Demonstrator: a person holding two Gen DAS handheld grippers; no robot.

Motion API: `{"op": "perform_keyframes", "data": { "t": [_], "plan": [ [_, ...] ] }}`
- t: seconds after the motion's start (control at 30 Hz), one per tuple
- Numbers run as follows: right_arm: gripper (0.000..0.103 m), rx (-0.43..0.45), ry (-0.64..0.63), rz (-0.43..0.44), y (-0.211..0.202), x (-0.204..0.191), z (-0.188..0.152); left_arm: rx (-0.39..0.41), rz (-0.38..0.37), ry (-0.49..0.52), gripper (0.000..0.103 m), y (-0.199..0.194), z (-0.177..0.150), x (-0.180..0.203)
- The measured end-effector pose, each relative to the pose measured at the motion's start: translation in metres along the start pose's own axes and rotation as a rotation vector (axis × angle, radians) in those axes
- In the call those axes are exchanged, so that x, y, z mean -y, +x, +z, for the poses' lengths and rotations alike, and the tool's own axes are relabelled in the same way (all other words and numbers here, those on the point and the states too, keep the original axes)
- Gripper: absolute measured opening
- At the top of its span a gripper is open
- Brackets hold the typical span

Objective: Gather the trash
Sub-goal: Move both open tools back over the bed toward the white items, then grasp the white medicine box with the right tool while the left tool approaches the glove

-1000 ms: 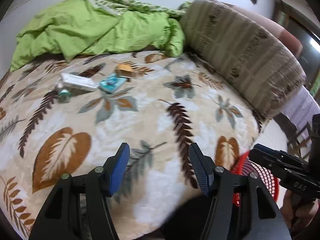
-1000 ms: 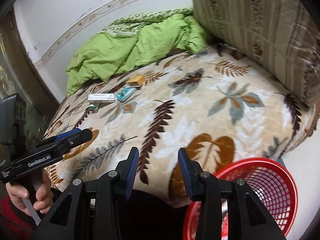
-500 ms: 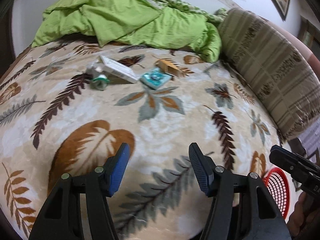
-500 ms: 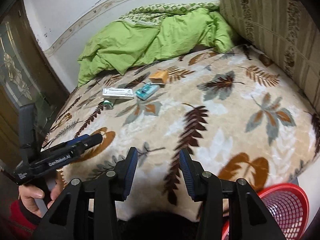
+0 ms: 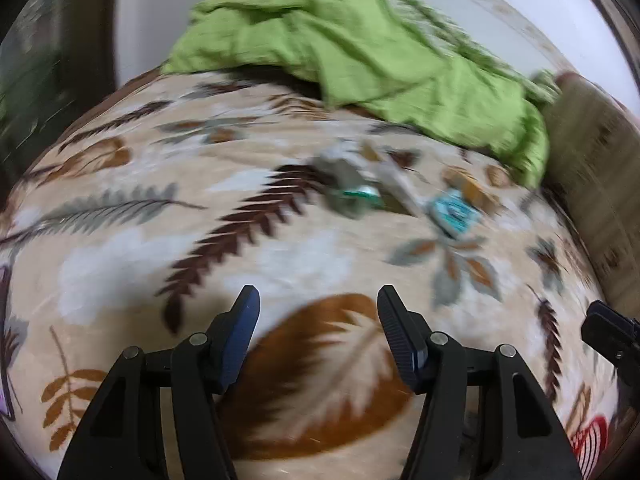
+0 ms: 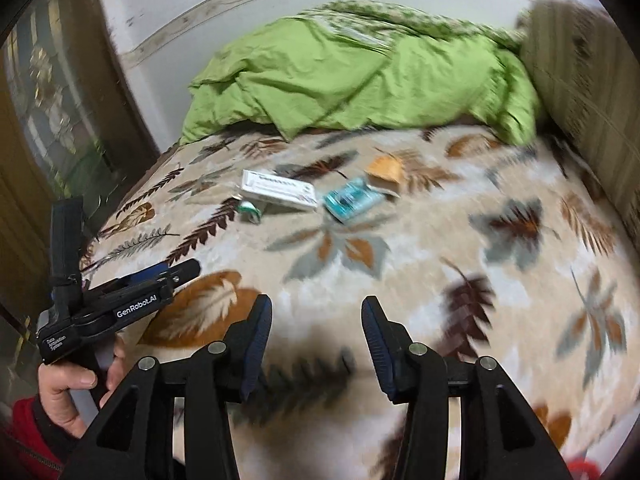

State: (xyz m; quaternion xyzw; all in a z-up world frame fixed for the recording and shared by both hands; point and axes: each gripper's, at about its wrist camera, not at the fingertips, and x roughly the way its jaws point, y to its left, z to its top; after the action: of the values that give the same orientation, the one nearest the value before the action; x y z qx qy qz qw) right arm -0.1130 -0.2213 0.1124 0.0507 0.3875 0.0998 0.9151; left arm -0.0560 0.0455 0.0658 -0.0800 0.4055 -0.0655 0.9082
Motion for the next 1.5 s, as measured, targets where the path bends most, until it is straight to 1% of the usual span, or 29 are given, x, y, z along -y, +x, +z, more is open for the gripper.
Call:
{"op": "perform_keyframes", "data": {
  "t": [0.07,0.17,0.23,0.3,0.37,0.43,0.53,0.63,0.7,0.73,0.77,0.8,0.83,0.9,0.93,1.0,1.07,1.13,1.23,1.27,1.37,1.5],
  "plan": [
    [0.05,-0.008,-0.067,-0.006,0.023,-0.01,0.01,0.007,0.044,-0.052,0.06,0.002,0.003,-0.015],
    [0.05,-0.02,-0.149,-0.016,0.059,-0.022,0.024,0.021,0.066,-0.083,0.06,0.002,0.006,-0.026],
    [0.05,-0.036,-0.192,-0.036,0.085,-0.029,0.035,0.018,0.065,-0.093,0.06,0.005,0.007,-0.028],
    [0.05,-0.027,-0.248,-0.044,0.112,-0.038,0.048,0.006,0.06,-0.097,0.06,0.008,0.007,-0.029],
    [0.05,-0.024,-0.294,-0.075,0.135,-0.045,0.056,-0.002,0.059,-0.091,0.06,0.011,0.008,-0.028],
    [0.05,-0.019,-0.33,-0.086,0.153,-0.051,0.061,-0.005,0.056,-0.09,0.06,0.012,0.008,-0.028],
    [0.049,-0.017,-0.441,-0.143,0.184,-0.063,0.061,-0.011,0.059,-0.09,0.06,0.015,0.009,-0.029],
    [0.049,0.018,-0.486,-0.171,0.198,-0.068,0.065,-0.022,0.058,-0.092,0.06,0.019,0.01,-0.029],
    [0.049,0.052,-0.511,-0.204,0.205,-0.072,0.07,-0.033,0.05,-0.09,0.06,0.021,0.009,-0.028],
    [0.047,0.072,-0.517,-0.216,0.208,-0.074,0.073,-0.036,0.049,-0.085,0.06,0.022,0.009,-0.027],
    [0.027,0.079,-0.509,-0.212,0.209,-0.073,0.075,-0.035,0.05,-0.082,0.06,0.022,0.009,-0.027],
    [0.022,0.082,-0.496,-0.225,0.21,-0.072,0.077,-0.033,0.049,-0.078,0.06,0.022,0.009,-0.027],
    [0.02,0.093,-0.48,-0.234,0.208,-0.07,0.079,-0.032,0.045,-0.075,0.06,0.022,0.009,-0.026],
    [0.014,0.113,-0.421,-0.212,0.196,-0.062,0.082,-0.03,0.041,-0.069,0.06,0.021,0.009,-0.025],
    [0.013,0.117,-0.4,-0.204,0.191,-0.059,0.084,-0.029,0.038,-0.065,0.06,0.02,0.008,-0.024],
    [0.013,0.127,-0.309,-0.166,0.171,-0.049,0.087,-0.023,0.031,-0.058,0.06,0.019,0.008,-0.022],
    [0.013,0.136,-0.196,-0.11,0.144,-0.04,0.089,-0.017,0.027,-0.053,0.06,0.017,0.008,-0.021],
    [0.014,0.155,-0.089,-0.06,0.115,-0.034,0.086,-0.018,0.006,-0.054,0.06,0.016,0.008,-0.02],
    [0.014,0.186,0.037,0.008,0.076,-0.031,0.07,-0.005,-0.006,-0.058,0.06,0.013,0.011,-0.019],
    [0.014,0.212,0.08,0.025,0.057,-0.031,0.059,-0.002,-0.015,-0.055,0.06,0.012,0.012,-0.018],
    [0.014,0.233,0.134,0.061,0.03,-0.028,0.035,0.014,-0.022,-0.043,0.06,0.011,0.02,-0.011],
    [0.014,0.228,0.157,0.082,0.017,-0.019,0.012,-0.007,-0.066,-0.033,0.06,0.023,0.04,0.001]
  ]
}}
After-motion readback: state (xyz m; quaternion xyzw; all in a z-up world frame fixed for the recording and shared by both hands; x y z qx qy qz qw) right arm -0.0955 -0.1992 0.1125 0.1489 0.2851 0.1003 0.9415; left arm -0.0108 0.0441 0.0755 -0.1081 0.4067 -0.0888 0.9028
